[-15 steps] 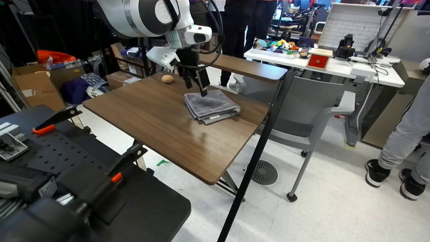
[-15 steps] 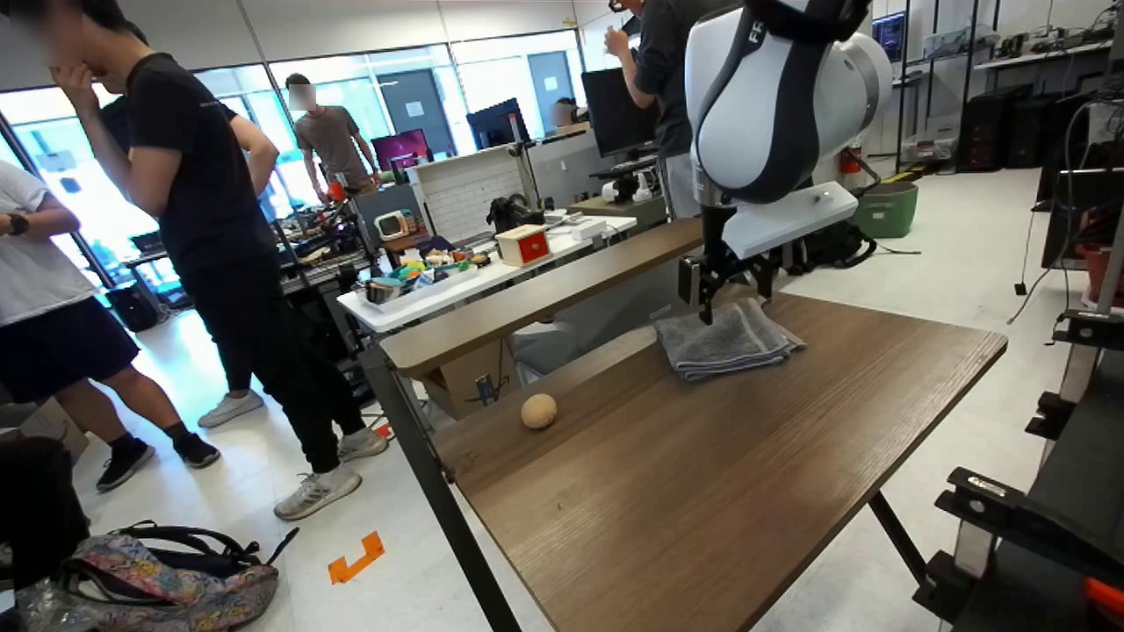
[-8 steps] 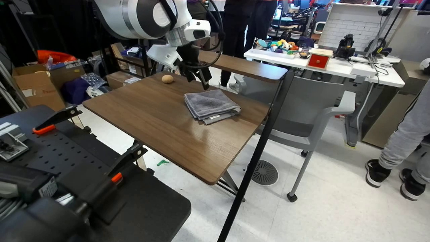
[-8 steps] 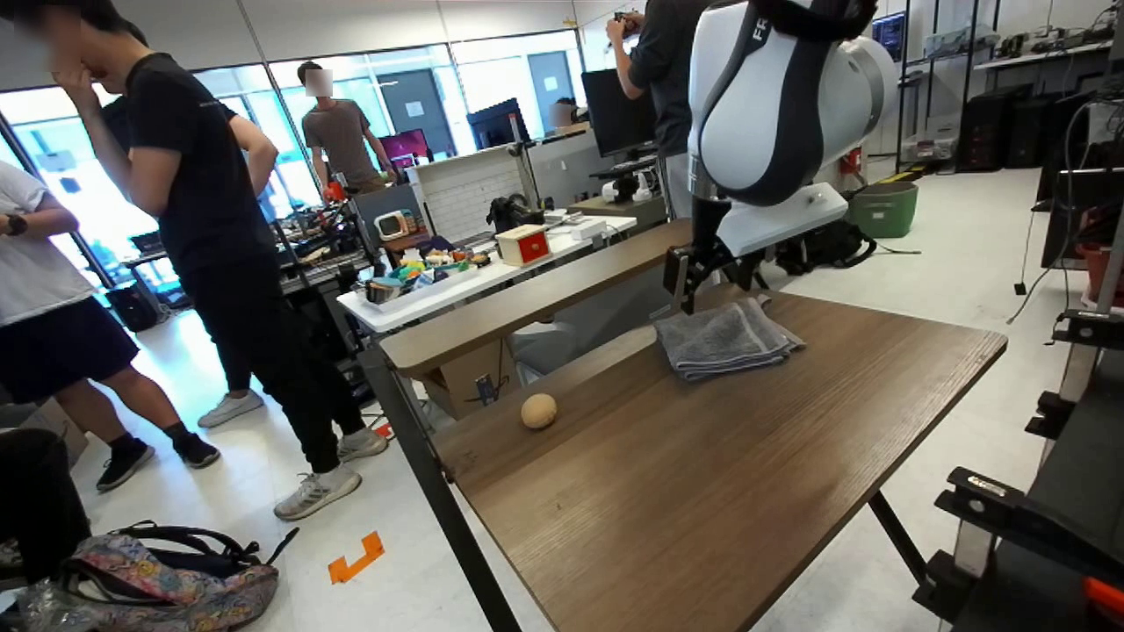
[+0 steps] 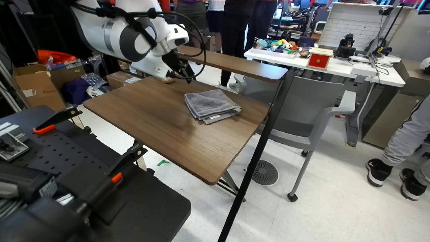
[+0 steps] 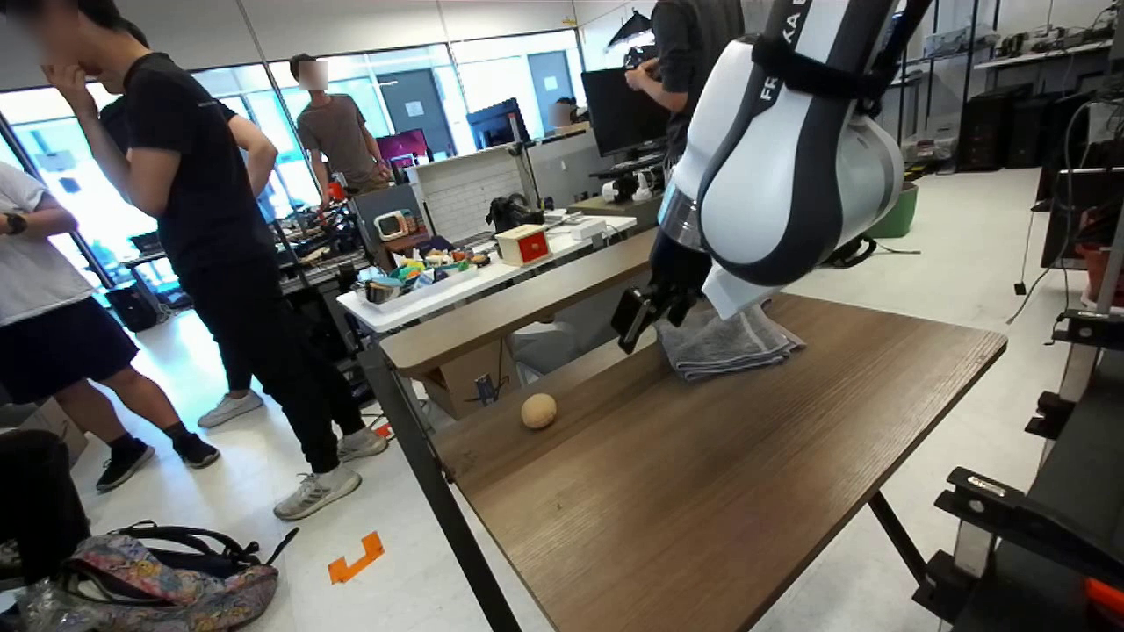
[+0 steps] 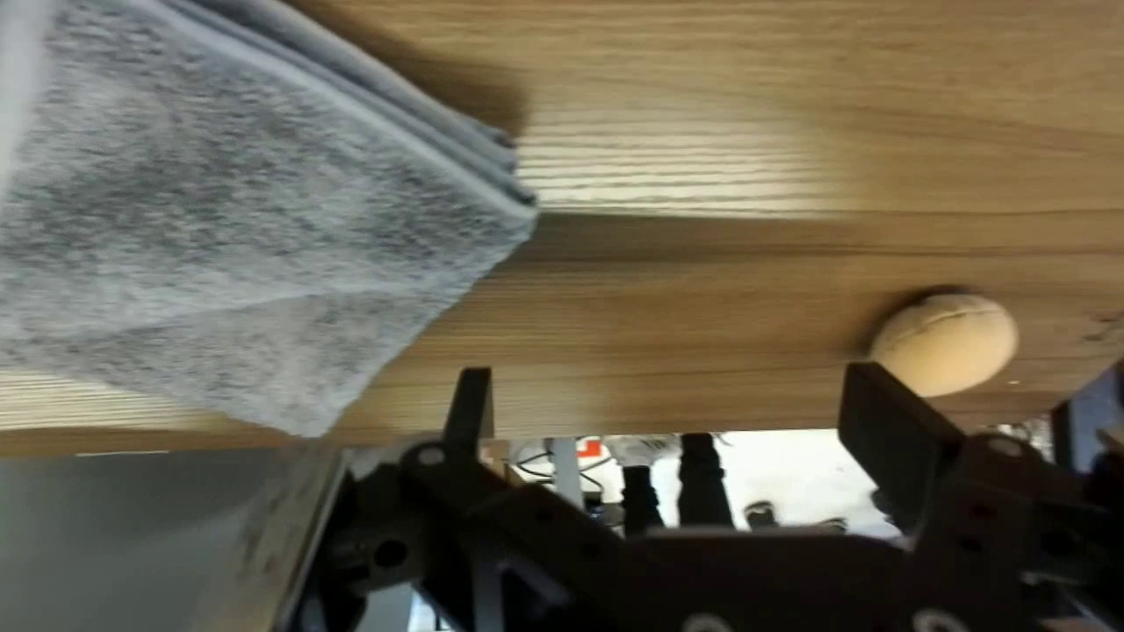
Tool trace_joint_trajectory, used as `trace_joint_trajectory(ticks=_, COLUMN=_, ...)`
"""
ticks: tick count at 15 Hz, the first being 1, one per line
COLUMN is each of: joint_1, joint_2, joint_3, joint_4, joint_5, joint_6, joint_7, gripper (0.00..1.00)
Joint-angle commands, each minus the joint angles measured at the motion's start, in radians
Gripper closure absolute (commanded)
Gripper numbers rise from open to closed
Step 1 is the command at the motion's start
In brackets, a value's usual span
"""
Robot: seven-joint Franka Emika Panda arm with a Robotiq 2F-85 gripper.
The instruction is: Use the towel to wipe the table
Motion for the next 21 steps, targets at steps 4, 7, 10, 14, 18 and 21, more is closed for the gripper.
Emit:
trace_joint_trajectory(ticks=4, joint_1=-0.084, joint_2=0.081, joint_3=0.129, joint_4=0.007, joint_5=-0.115, joint_6=0.075, joint_7=-0.070, gripper=0.00)
trace_joint_trajectory(ticks=7, joint_1=-0.081, joint_2=0.082, joint_3=0.123, joint_4=0.008, joint_5=-0.114, joint_6=0.075, joint_7=-0.070, gripper=0.00)
trace_joint_trajectory(ticks=10, joint_1=-0.098, joint_2=0.083, joint_3=0.140, joint_4=0.009, joint_5=-0.129, joint_6=0.083, joint_7=-0.075, gripper=0.00)
trace_joint_trajectory(ticks=14, joint_1=-0.106, joint_2=0.136, joint_3=0.178, joint_4=0.077, joint_5=-0.148, joint_6=0.090, joint_7=-0.081, gripper=0.00)
trace_joint_trajectory(ticks=18, joint_1=-0.082, joint_2=0.203, joint_3=0.198, joint_4=0.189, joint_5=-0.141, joint_6=0.078, joint_7=-0.078, gripper=0.00)
trace_joint_trajectory(ticks=21, joint_1=-0.018, joint_2=0.264, joint_3=0.159, joint_4=0.300, joint_5=-0.109, joint_6=0.061, joint_7=-0.073, gripper=0.00)
